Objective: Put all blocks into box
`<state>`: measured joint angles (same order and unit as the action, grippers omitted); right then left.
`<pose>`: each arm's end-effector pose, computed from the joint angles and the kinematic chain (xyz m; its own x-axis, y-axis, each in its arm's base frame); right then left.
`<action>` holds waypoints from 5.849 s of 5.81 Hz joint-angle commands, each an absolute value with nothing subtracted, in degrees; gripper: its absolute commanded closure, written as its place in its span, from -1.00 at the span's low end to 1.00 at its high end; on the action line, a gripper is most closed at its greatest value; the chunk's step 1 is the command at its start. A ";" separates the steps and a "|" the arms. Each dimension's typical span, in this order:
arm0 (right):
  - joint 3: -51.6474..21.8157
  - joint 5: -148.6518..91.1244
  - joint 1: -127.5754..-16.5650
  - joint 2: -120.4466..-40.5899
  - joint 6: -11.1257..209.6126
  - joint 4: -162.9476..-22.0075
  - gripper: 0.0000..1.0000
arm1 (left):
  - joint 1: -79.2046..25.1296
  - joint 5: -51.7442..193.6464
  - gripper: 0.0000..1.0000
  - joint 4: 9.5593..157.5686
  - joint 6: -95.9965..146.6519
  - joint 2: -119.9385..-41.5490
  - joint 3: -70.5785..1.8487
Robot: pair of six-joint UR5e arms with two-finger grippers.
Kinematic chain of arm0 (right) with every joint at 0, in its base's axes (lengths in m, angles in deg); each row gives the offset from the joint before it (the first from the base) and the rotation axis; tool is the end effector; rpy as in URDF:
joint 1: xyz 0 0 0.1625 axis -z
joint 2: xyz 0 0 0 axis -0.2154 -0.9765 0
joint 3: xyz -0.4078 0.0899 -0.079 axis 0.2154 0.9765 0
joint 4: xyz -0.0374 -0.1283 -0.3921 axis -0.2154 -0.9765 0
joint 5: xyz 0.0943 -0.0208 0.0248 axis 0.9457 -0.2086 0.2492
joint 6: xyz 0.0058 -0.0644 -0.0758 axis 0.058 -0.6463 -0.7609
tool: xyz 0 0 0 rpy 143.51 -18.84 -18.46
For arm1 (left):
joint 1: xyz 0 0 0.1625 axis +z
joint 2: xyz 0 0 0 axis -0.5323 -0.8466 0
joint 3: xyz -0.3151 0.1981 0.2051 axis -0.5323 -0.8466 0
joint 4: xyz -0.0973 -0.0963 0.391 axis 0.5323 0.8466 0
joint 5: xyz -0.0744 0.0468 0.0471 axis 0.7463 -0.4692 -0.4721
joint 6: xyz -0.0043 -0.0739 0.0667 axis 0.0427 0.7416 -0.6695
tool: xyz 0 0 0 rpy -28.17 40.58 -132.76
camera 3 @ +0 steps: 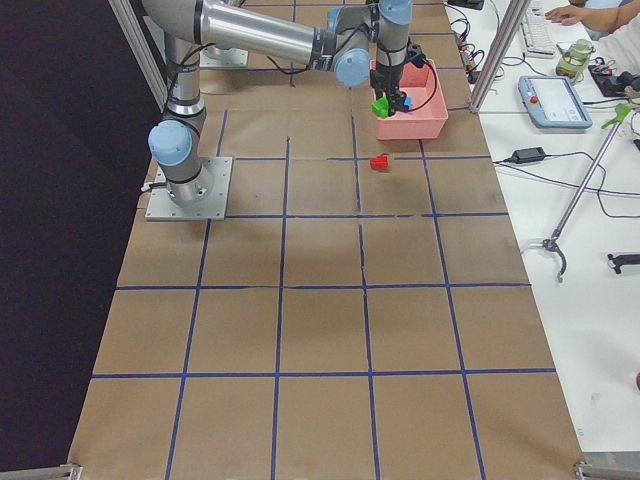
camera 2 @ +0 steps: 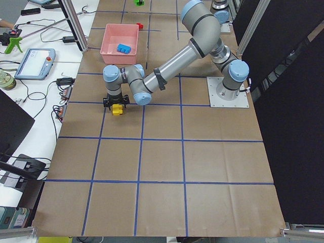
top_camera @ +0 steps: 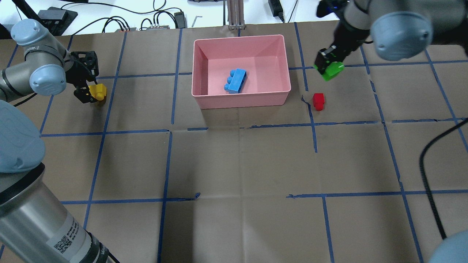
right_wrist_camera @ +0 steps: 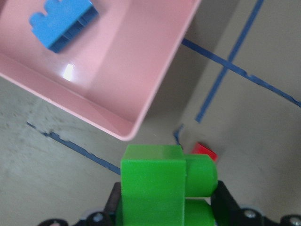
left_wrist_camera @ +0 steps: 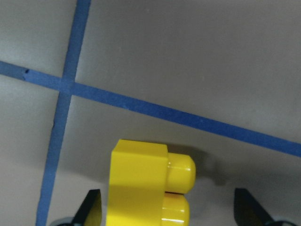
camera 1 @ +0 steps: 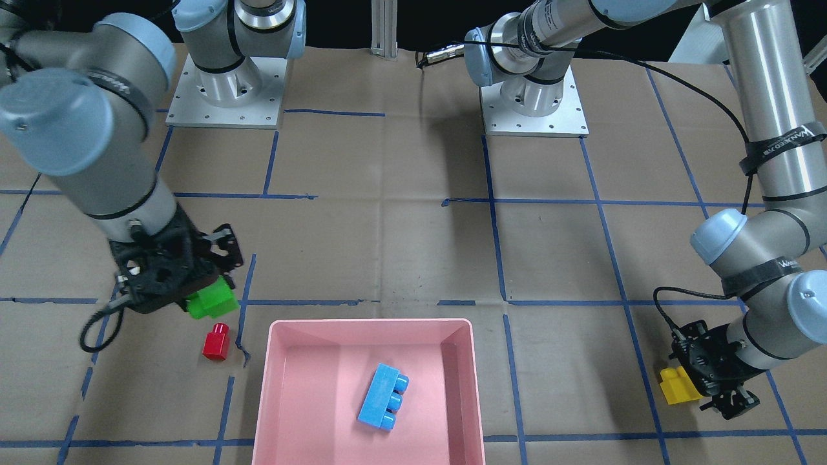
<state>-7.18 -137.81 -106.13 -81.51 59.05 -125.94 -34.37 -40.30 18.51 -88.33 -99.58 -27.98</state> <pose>0.1805 -0.6187 0.3778 -0.8855 -0.4641 -0.0223 -0.4584 0.8805 -0.1209 0.1570 -0.6975 0.1925 -0.2490 0.9633 -0.0999 0.9678 0.2513 0.0107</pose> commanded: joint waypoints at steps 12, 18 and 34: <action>-11.07 -137.74 -91.37 -74.95 55.45 -126.17 -0.99 | -55.65 -39.26 0.80 37.65 -60.60 -88.73 -19.21; -14.38 -134.84 -96.73 -68.81 71.06 -134.46 -0.99 | -70.94 -38.47 -0.27 33.67 -26.49 -99.11 -13.18; 13.38 -136.86 -116.94 -57.14 96.98 -125.76 0.16 | -57.05 -39.35 -1.00 58.08 13.15 -62.91 -32.08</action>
